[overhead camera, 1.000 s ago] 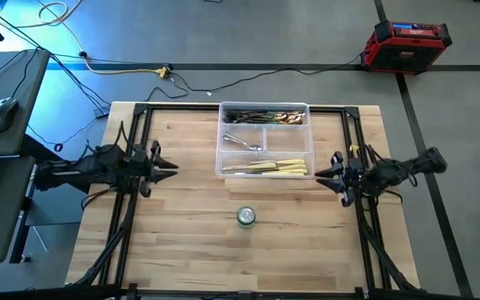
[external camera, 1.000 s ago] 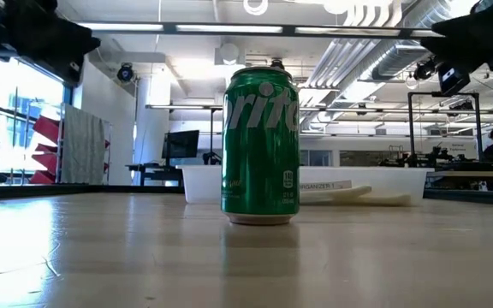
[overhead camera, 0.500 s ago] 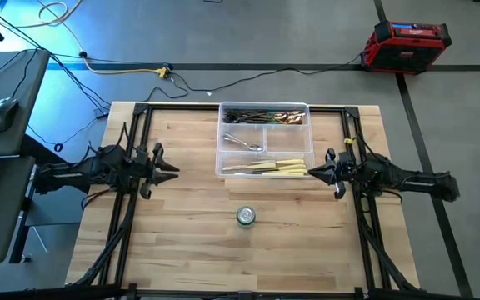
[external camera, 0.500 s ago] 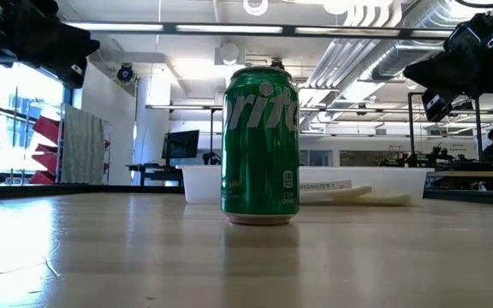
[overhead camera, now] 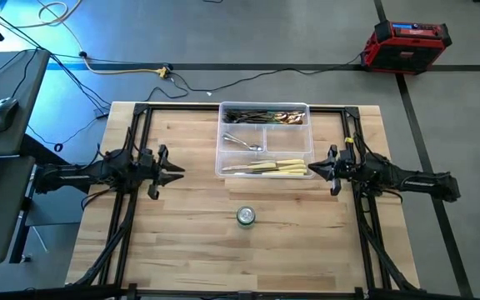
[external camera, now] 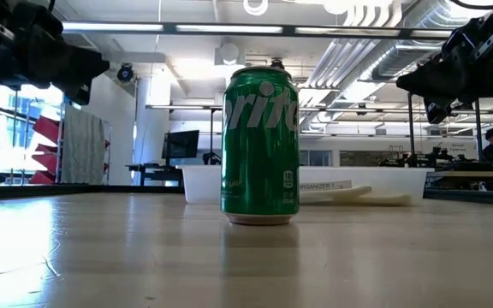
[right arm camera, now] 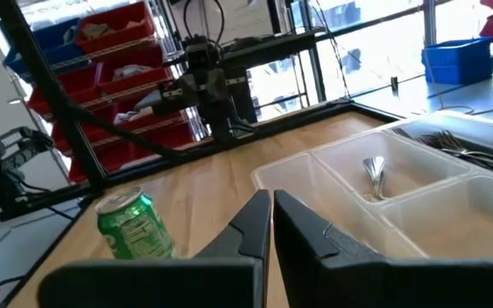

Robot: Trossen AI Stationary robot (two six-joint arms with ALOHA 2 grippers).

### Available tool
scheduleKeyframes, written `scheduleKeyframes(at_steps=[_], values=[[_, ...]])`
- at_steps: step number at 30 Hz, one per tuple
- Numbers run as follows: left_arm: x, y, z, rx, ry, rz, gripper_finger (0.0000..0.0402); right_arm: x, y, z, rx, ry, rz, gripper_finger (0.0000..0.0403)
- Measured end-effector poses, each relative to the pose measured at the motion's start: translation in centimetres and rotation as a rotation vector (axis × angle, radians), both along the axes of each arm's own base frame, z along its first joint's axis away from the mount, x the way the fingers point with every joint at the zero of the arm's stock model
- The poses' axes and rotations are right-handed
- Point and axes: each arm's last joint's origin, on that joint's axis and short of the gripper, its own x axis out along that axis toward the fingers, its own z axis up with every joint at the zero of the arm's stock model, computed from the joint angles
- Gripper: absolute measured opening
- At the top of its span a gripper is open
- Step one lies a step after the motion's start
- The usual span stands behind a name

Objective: Sort silverware
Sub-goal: Return to Home Position

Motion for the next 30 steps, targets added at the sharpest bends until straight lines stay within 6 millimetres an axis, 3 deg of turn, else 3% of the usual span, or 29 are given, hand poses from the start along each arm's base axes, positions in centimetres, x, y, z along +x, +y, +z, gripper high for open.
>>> scheduleKeyframes(at_steps=[12,19,30], values=[[0.00,0.00,-0.05,-0.001,0.007,0.001,0.0069,0.00,0.00,-0.02,-0.001,0.001,0.000,0.0002],[0.00,0.00,-0.06,-0.001,0.007,0.001,0.0069,0.00,-0.06,-0.01,-0.138,0.016,-0.019,0.0002],[0.00,0.00,-0.04,-0.002,0.007,0.001,0.0069,0.00,-0.06,-0.02,-0.131,0.016,-0.019,0.0002]])
